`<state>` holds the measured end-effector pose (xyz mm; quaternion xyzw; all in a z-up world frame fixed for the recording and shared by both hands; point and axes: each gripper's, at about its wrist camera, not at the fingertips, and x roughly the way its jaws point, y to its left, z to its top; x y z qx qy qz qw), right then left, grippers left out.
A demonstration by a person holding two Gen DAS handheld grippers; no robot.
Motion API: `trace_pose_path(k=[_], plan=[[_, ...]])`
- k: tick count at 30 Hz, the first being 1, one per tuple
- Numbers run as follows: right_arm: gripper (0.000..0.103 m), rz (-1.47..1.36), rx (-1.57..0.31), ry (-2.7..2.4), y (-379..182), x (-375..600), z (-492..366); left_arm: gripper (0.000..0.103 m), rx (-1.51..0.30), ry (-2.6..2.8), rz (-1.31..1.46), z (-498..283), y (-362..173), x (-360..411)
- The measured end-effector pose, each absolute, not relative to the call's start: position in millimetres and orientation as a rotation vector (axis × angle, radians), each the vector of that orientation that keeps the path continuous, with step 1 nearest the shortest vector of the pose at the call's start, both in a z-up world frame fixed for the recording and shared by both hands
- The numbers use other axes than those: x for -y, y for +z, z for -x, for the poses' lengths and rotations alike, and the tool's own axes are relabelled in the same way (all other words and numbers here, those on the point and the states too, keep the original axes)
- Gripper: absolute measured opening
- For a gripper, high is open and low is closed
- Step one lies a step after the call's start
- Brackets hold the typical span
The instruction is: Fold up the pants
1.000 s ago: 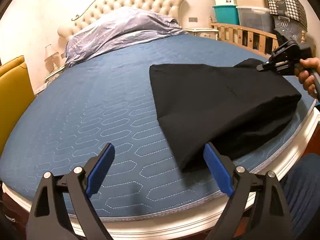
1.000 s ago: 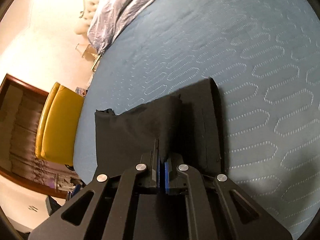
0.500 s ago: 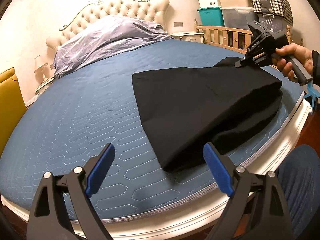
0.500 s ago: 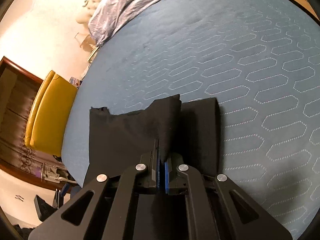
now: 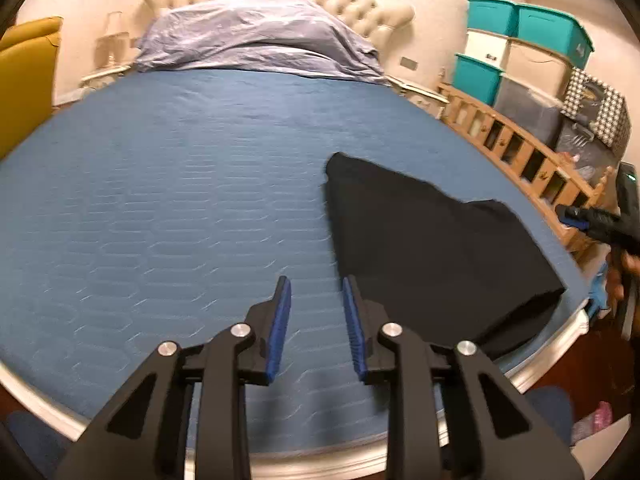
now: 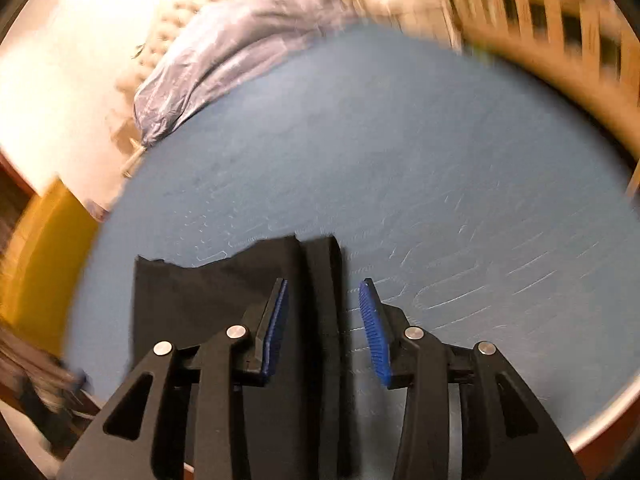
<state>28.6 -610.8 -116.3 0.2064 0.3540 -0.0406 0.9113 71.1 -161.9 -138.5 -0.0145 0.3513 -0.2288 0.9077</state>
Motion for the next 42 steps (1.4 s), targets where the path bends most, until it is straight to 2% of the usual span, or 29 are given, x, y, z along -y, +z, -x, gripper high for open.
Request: trace_pose_path(k=[3,6,8,10,13,14,18,19,21,22,24,29,34,38,42], plan=[[0.043,-0.292,-0.707,0.042,-102.0,546.9,-12.1,0.025,-0.7,-0.559,-0.055,-65.9,-140.3,201.4],[0.045,-0.18,-0.768,0.044,-128.0,491.9,-8.3,0.026,-0.734,-0.639,-0.149,-57.6,-163.8,236.8],[0.045,-0.163,-0.832,0.004,-158.7,481.5,-6.4,0.026,-0.754,-0.639,-0.292,-42.9,-195.6,252.0],[0.046,-0.124,-0.86,-0.028,-182.2,476.8,1.4,0.026,-0.692,-0.638,-0.312,-30.4,-206.3,246.9],[0.046,-0.102,-0.802,-0.015,-189.4,473.4,13.5,0.031,-0.674,-0.634,-0.337,-27.4,-206.3,243.3],[0.046,-0.118,-0.802,-0.016,-188.9,474.4,12.3,0.035,-0.702,-0.635,-0.317,-33.2,-201.3,241.0],[0.05,-0.112,-0.817,-0.068,-184.5,468.4,6.5,0.04,-0.718,-0.63,-0.126,-64.7,-164.4,215.7],[0.052,-0.141,-0.819,-0.086,-179.1,469.0,6.5,0.04,-0.712,-0.606,-0.11,-77.4,-158.0,212.2],[0.065,-0.221,-0.778,-0.098,-160.9,473.4,6.4,0.04,-0.713,-0.553,-0.102,-119.1,-145.3,210.7],[0.067,-0.254,-0.744,-0.095,-150.2,476.3,6.0,0.039,-0.706,-0.538,-0.111,-131.4,-142.1,212.2],[0.069,-0.274,-0.713,-0.101,-133.0,480.3,-1.2,0.033,-0.703,-0.526,-0.128,-163.3,-137.4,223.3],[0.069,-0.216,-0.738,-0.18,-102.2,487.1,-69.3,0.032,-0.73,-0.551,-0.22,-199.3,-138.6,272.4],[0.069,-0.144,-0.847,-0.279,-137.9,494.5,-135.3,0.032,-0.8,-0.591,-0.297,-215.7,-165.6,316.2],[0.069,-0.1,-0.895,-0.348,-166.0,502.2,-153.6,0.034,-0.834,-0.558,-0.313,-238.4,-184.8,320.7],[0.077,-0.065,-0.879,-0.373,-175.8,503.9,-153.5,0.034,-0.816,-0.525,-0.334,-253.8,-191.8,324.4]])
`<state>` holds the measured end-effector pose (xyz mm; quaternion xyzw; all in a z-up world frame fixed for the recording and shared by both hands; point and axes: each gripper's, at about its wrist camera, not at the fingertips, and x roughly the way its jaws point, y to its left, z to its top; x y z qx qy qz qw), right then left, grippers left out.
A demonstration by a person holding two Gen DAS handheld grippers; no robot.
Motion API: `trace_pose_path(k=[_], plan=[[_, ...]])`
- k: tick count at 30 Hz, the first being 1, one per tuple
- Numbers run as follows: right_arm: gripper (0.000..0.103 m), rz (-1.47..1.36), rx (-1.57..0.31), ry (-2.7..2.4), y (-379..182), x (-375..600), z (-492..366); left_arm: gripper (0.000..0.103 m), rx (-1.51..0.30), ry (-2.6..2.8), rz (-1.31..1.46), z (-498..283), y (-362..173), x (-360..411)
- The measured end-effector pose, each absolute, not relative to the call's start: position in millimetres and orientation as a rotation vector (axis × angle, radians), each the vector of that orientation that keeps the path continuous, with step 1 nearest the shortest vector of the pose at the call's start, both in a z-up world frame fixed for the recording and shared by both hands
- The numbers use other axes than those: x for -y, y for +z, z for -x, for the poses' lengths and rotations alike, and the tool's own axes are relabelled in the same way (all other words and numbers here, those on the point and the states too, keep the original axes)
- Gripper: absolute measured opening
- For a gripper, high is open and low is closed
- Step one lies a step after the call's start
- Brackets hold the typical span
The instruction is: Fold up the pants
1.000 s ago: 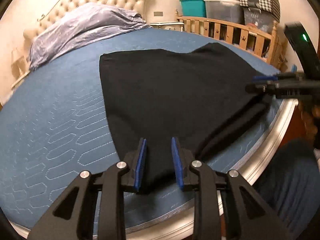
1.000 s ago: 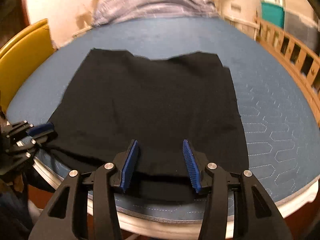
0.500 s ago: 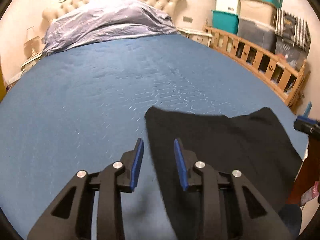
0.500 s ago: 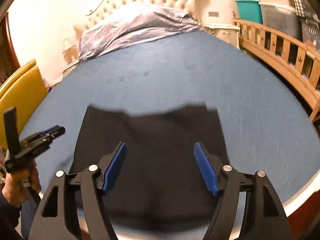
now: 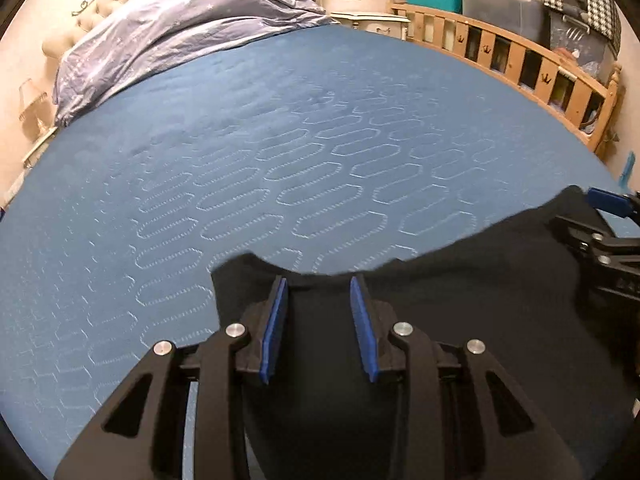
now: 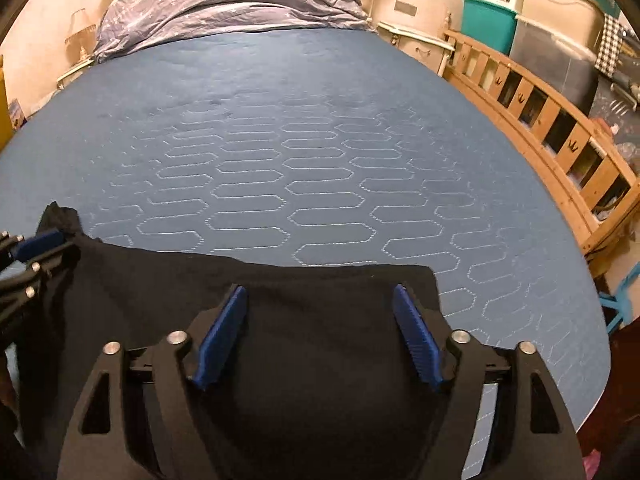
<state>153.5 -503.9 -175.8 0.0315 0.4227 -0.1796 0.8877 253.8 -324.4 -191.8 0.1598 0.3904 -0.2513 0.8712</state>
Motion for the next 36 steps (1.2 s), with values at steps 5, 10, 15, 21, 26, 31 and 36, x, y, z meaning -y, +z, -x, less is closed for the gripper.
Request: trace_pose_path(k=[5,10,15,21,26,31,36], plan=[[0.08,-0.086,-0.869,-0.383,-182.8,506.8,-150.9,0.034,-0.815,-0.502,-0.324,-268.1,-196.2,323.8],[0.087,-0.119,-0.869,-0.391,-189.2,513.6,-153.3,0.035,-0.812,-0.475,-0.316,-276.0,-197.4,320.8],[0.087,-0.189,-0.892,-0.36,-190.8,524.1,-155.3,0.062,-0.781,-0.421,-0.156,-277.8,-171.7,288.8],[0.088,-0.36,-0.802,-0.313,-153.1,569.2,-122.9,0.066,-0.888,-0.528,0.111,-282.7,-166.8,224.9],[0.088,-0.557,-0.9,-0.112,-171.1,616.1,-121.0,0.058,-1.035,-0.634,0.26,-298.6,-196.7,210.1],[0.088,-0.626,-0.941,0.041,-197.6,622.9,-132.3,0.056,-1.054,-0.707,0.273,-304.5,-203.2,216.6],[0.062,-0.631,-0.935,0.046,-200.4,625.3,-133.9,0.031,-1.092,-0.759,0.232,-310.3,-207.3,231.7]])
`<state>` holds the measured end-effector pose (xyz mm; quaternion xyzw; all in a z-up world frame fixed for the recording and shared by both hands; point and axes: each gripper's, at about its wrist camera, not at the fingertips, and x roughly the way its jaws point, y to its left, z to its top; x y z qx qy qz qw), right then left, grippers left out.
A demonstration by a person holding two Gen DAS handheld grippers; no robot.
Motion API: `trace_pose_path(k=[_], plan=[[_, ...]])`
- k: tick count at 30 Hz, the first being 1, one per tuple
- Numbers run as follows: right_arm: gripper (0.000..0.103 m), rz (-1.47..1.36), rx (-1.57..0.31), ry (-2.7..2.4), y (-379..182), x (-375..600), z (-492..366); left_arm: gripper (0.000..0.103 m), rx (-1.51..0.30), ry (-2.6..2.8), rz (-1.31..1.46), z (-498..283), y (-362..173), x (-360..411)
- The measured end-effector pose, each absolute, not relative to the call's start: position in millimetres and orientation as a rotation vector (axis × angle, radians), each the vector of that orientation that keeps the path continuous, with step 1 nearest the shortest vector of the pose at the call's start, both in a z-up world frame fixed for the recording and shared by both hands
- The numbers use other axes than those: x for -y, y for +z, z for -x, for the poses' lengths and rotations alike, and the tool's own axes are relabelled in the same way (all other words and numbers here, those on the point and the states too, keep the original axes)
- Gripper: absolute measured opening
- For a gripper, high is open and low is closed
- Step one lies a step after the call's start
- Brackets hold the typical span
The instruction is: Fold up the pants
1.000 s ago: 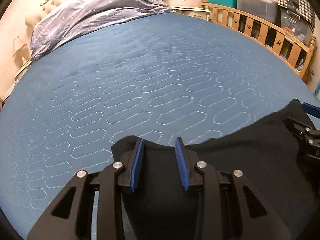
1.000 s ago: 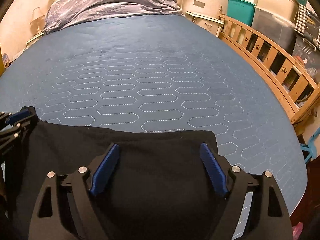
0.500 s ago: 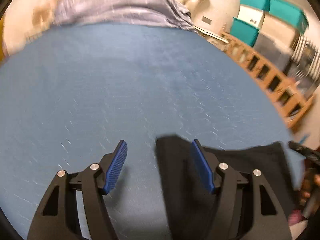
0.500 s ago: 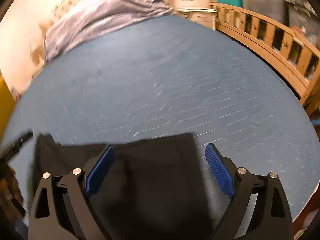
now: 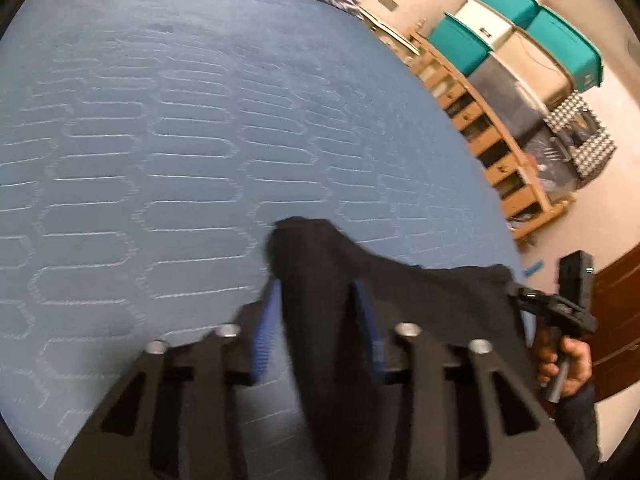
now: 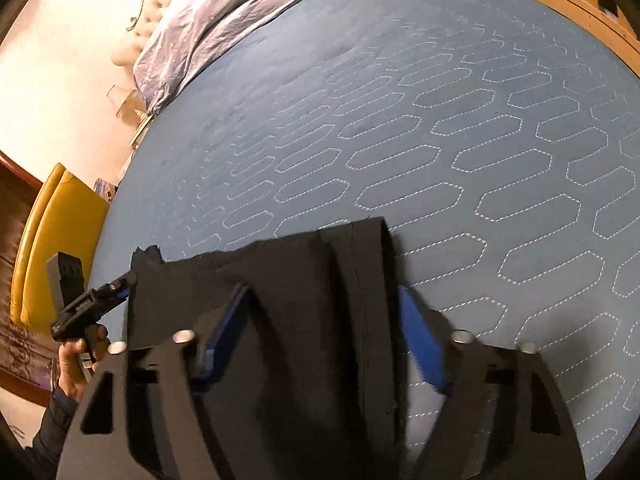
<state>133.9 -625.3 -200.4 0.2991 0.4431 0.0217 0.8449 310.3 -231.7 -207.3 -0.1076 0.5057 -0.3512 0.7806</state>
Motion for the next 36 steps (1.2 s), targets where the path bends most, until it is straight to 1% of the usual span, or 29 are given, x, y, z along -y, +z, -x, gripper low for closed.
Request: trace_pose_path(k=[1,2,3,6,8,16,19,20,21,22,23,24,26,29,31,32,33,35,36], plan=[[0.054,-0.647,-0.935,0.066,-201.6,627.2,-134.4,0.026,-1.097,-0.757,0.226,-312.9,-207.4,233.4],[0.04,-0.668,-0.935,0.094,-203.1,627.3,-134.2,0.017,-1.097,-0.77,0.232,-314.8,-207.1,233.3],[0.034,-0.666,-0.932,0.101,-202.5,626.9,-132.5,0.015,-1.094,-0.783,0.245,-315.7,-205.9,232.6],[0.024,-0.641,-0.903,0.116,-196.8,623.1,-129.3,0.013,-1.075,-0.786,0.241,-315.1,-202.9,231.4],[0.022,-0.657,-0.889,0.118,-195.8,625.7,-127.4,0.012,-1.064,-0.786,0.253,-315.1,-203.1,231.1],[0.02,-0.643,-0.861,0.109,-189.5,628.3,-126.5,0.011,-1.018,-0.777,0.288,-327.0,-191.5,235.8],[0.02,-0.641,-0.85,0.101,-188.5,630.1,-130.2,0.011,-1.029,-0.761,0.274,-328.9,-195.3,238.3],[0.02,-0.64,-0.854,0.097,-189.5,630.6,-131.5,0.015,-1.036,-0.752,0.266,-327.4,-197.0,239.1],[0.02,-0.638,-0.865,0.091,-191.5,629.8,-133.3,0.03,-1.041,-0.733,0.258,-326.1,-198.5,238.1],[0.021,-0.636,-0.873,0.085,-191.9,629.0,-134.2,0.044,-1.039,-0.713,0.263,-326.0,-197.6,236.4],[0.028,-0.638,-0.875,0.073,-192.0,629.3,-133.6,0.071,-1.03,-0.666,0.266,-323.4,-195.0,230.0],[0.042,-0.631,-0.871,0.024,-189.0,631.1,-129.6,0.074,-1.002,-0.613,0.255,-319.0,-189.7,223.1],[0.053,-0.565,-0.846,-0.097,-173.8,627.8,-112.6,0.072,-0.943,-0.564,0.223,-304.3,-175.1,214.3],[0.054,-0.379,-0.784,-0.252,-137.4,600.3,-86.8,0.072,-0.844,-0.484,0.045,-253.2,-150.3,232.4],[0.059,-0.284,-0.746,-0.271,-123.1,565.5,-75.3,0.072,-0.761,-0.491,-0.106,-202.0,-141.9,257.9],[0.069,-0.224,-0.734,-0.269,-119.3,542.4,-71.5,0.072,-0.736,-0.505,-0.147,-181.2,-140.9,267.1],[0.073,-0.148,-0.727,-0.269,-120.0,513.8,-66.5,0.072,-0.717,-0.523,-0.174,-160.8,-140.9,274.9],[0.074,-0.031,-0.731,-0.248,-131.7,468.9,-55.8,0.072,-0.711,-0.548,-0.222,-121.4,-150.4,286.3],[0.076,-0.004,-0.742,-0.263,-138.6,458.5,-53.2,0.072,-0.722,-0.556,-0.251,-107.0,-159.8,291.2]])
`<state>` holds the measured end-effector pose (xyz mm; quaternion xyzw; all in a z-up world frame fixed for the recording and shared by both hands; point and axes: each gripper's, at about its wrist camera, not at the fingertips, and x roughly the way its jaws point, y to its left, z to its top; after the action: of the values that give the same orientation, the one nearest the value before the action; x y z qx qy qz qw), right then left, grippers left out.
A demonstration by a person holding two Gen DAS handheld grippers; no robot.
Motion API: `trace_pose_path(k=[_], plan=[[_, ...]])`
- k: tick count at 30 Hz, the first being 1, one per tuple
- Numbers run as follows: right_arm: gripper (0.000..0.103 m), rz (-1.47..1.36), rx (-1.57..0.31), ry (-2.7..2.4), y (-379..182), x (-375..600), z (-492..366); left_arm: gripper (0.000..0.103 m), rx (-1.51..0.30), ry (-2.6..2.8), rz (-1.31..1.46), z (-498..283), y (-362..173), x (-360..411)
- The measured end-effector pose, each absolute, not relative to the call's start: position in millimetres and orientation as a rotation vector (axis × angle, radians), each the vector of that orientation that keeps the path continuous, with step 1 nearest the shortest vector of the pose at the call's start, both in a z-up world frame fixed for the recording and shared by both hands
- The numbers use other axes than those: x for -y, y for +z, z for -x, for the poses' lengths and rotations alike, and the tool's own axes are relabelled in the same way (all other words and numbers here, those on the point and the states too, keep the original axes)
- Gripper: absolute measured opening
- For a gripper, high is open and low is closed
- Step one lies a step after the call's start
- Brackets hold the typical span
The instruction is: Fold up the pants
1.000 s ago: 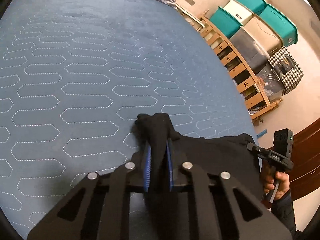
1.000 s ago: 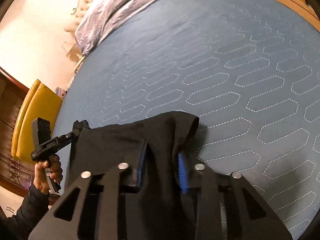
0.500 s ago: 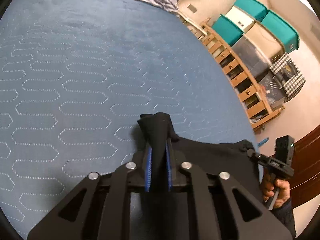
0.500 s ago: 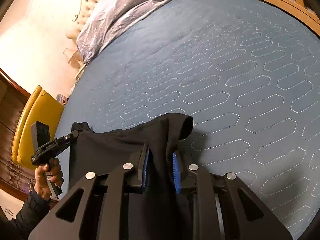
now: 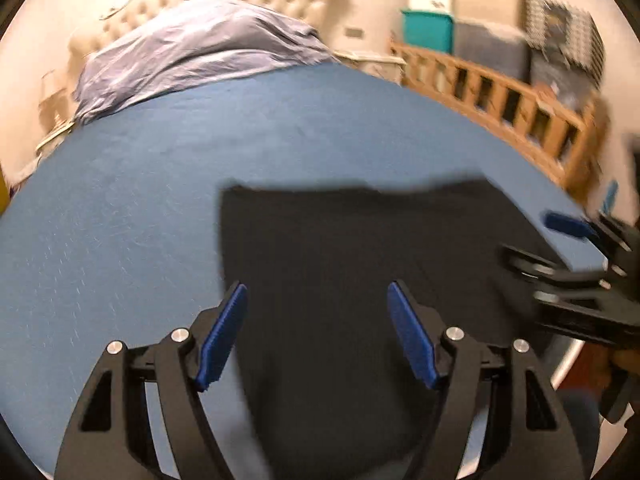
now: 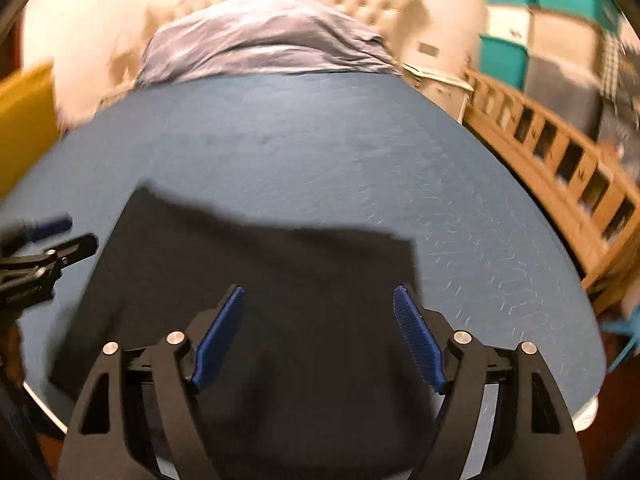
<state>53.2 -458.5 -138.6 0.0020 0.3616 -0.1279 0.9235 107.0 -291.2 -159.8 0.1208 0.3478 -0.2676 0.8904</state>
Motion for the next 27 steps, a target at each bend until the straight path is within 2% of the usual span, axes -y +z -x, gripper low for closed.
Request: trace_pose_path(k=[3,5,8,11,14,21,27], plan=[[0.082,0.008,-0.823,-0.304,-174.7,447.1,-43.3,0.073,-0.753,-0.564,-0.388,-76.4,-201.3,307.3],[0.084,-0.035,-0.832,-0.301,-194.4,449.6,-33.2,0.074,-0.725,-0.55,-0.344,-72.7,-201.6,302.9],[0.084,-0.021,-0.829,-0.312,-181.1,449.1,-33.0,0.085,-0.755,-0.534,-0.308,-80.3,-202.8,300.0],[0.084,-0.056,-0.762,-0.315,-146.6,455.9,-43.6,0.087,-0.768,-0.529,-0.281,-80.0,-204.7,299.8],[0.084,-0.026,-0.758,-0.31,-135.5,455.7,-77.7,0.087,-0.766,-0.509,-0.275,-80.4,-203.8,300.4],[0.083,0.027,-0.852,-0.304,-162.4,445.8,-159.3,0.088,-0.773,-0.521,-0.268,-84.8,-203.2,294.6],[0.084,-0.013,-0.893,-0.369,-181.4,464.6,-168.0,0.091,-0.776,-0.524,-0.259,-89.9,-204.0,292.6]])
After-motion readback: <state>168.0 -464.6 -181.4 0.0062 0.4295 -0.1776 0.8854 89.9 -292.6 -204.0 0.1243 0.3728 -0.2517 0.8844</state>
